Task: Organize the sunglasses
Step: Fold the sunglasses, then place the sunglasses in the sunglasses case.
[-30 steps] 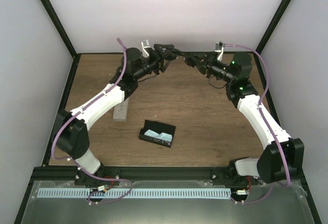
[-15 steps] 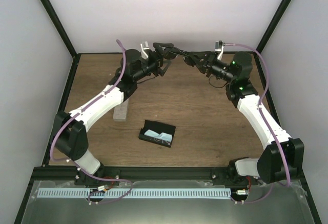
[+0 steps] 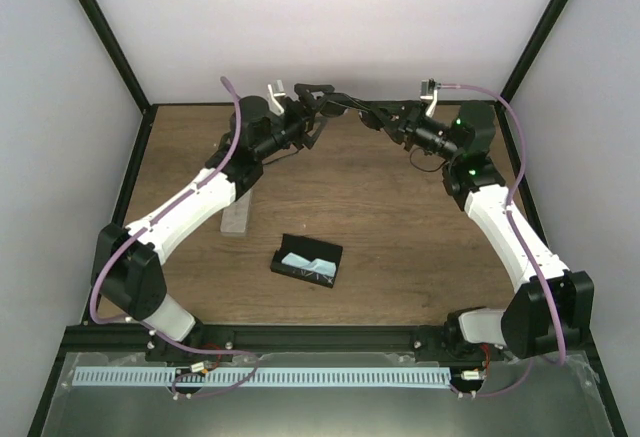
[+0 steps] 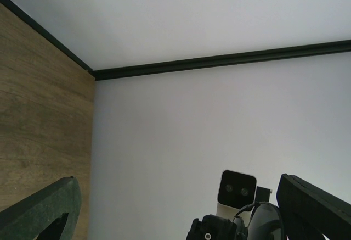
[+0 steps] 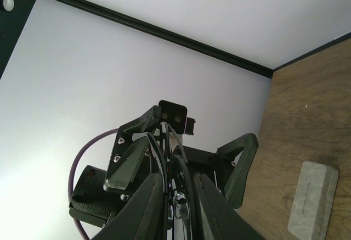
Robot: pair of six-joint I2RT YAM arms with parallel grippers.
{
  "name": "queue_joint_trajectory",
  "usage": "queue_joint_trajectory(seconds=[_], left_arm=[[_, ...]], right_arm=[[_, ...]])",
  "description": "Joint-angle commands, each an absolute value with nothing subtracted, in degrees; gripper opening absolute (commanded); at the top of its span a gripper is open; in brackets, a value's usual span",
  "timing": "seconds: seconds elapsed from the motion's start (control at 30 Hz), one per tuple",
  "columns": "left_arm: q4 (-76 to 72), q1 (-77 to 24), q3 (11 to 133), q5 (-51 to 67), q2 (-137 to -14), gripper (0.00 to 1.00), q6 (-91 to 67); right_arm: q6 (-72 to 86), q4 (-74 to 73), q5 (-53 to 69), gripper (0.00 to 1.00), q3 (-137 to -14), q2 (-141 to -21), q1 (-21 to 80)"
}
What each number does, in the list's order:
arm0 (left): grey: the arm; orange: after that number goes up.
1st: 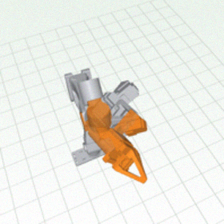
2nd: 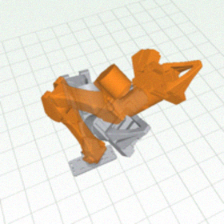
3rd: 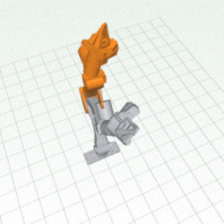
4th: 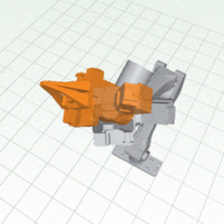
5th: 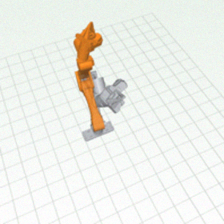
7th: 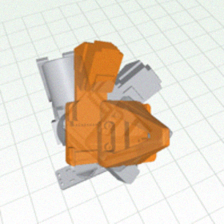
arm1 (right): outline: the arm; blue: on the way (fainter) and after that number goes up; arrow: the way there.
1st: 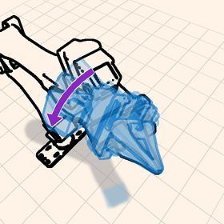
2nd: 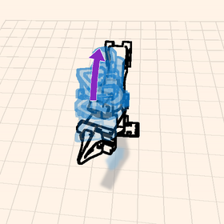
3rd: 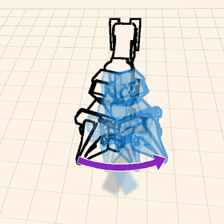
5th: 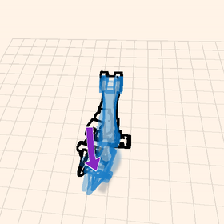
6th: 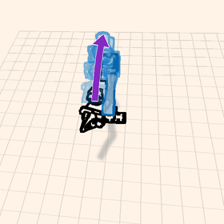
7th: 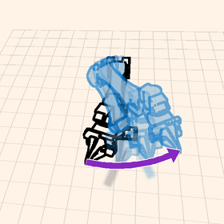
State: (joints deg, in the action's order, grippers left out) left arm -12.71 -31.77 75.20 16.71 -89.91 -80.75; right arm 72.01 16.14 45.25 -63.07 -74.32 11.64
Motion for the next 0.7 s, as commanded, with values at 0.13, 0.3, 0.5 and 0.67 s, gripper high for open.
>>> queue_joint_trajectory(seconds=[0.13, 0.3, 0.5, 0.67], left_arm=[[-14.12, -30.36, 74.80, 14.28, -86.89, 1.00, -79.19], [-14.02, -29.43, 74.08, 13.77, -85.98, 1.00, -79.28], [-13.87, -28.46, 72.75, 13.49, -84.74, 1.00, -79.28], [-11.16, -27.39, 72.27, 12.46, -83.27, 1.00, -77.18]], right_arm=[[71.42, 16.32, 47.21, 0.14, -63.06, -72.57, 9.81], [71.67, 16.54, 47.71, 0.14, -62.59, -72.41, 9.19], [71.54, 16.64, 48.03, 0.14, -62.32, -72.48, 8.96], [70.43, 15.15, 48.82, 0.14, -61.84, -71.79, 8.94]])
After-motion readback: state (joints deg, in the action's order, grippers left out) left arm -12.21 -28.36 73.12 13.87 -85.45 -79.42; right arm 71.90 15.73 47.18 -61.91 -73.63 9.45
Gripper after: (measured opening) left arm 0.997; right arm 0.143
